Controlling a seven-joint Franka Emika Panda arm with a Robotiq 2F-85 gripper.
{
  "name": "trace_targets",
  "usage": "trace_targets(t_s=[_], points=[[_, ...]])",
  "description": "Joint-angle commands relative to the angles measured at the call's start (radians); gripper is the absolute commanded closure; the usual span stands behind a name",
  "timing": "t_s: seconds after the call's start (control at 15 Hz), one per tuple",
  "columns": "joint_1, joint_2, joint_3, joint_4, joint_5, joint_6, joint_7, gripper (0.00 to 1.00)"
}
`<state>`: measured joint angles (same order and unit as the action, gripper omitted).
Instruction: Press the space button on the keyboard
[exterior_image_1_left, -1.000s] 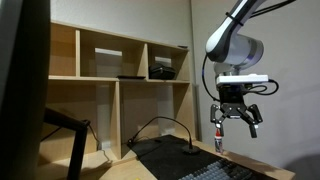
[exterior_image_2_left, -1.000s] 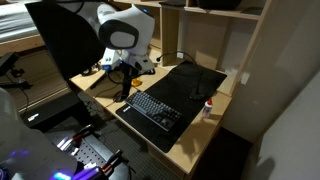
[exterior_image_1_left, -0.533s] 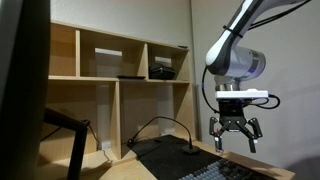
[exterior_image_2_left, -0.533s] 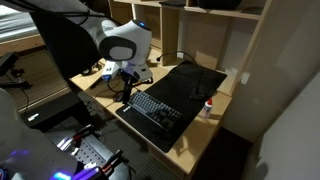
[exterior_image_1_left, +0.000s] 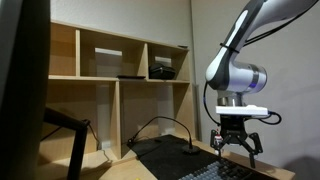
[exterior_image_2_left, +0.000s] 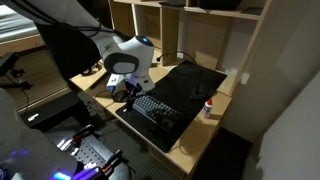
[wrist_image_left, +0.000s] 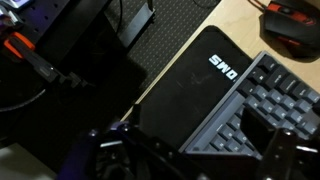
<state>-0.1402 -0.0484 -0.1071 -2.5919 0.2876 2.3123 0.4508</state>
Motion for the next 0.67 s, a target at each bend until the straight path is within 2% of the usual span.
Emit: trace_targets(t_s=[0.0, 0.07, 0.4, 0.6], points=[[0.004, 0.098, -0.007, -0.016, 0.06, 0.134, -0.001, 0.0], [0.006, 0.059, -0.008, -0.009, 0.026, 0.077, 0.001, 0.0], [0.008, 0.104, -0.01, -0.009, 0.038, 0.118, 0.002, 0.0], [0.01, 0.206, -0.006, 0.005, 0.077, 0.186, -0.008, 0.0]])
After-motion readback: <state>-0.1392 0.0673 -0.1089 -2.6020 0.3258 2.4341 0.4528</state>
